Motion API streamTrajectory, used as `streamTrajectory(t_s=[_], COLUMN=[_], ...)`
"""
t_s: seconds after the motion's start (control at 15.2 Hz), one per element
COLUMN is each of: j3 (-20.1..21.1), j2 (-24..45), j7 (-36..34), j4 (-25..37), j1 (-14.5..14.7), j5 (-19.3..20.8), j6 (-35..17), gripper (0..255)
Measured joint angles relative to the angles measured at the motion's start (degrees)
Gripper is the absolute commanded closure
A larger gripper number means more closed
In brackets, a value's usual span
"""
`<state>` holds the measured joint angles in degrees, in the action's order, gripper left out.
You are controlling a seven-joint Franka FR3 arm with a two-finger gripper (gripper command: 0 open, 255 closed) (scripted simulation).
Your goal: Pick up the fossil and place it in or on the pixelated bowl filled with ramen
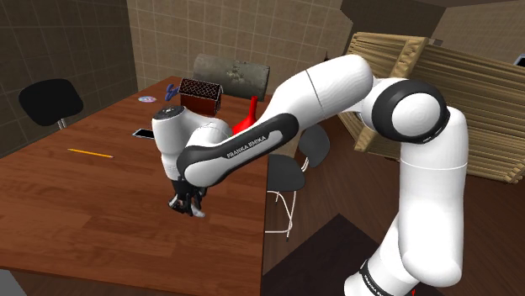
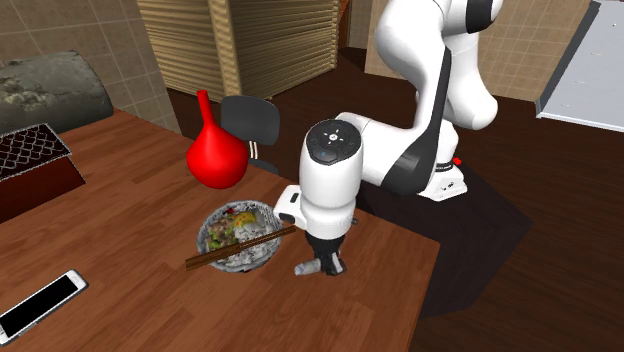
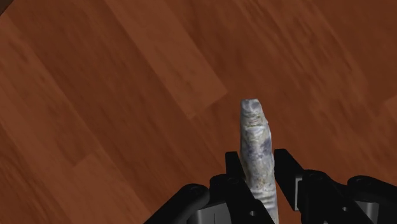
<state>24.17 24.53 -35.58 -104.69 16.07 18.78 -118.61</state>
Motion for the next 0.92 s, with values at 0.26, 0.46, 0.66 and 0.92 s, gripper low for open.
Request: streamTrajectory(t_s=[0.26,0.46,0.66,0.92], j3=[0.46,0.73,0.98,1.22], j2=[-1.35,-2.4,-3.64,-4.82], j7=[0.71,1.29,1.88,2.72], j4=[1.42,2.24,2.73,4.33], j1=[-0.1,-0.28,-0.53,-0.73], j5=[-0.92,-1.56,-2.23,-2.97], j6=[2.59,4.32,5.88,8.46], gripper=[255,255,255,255])
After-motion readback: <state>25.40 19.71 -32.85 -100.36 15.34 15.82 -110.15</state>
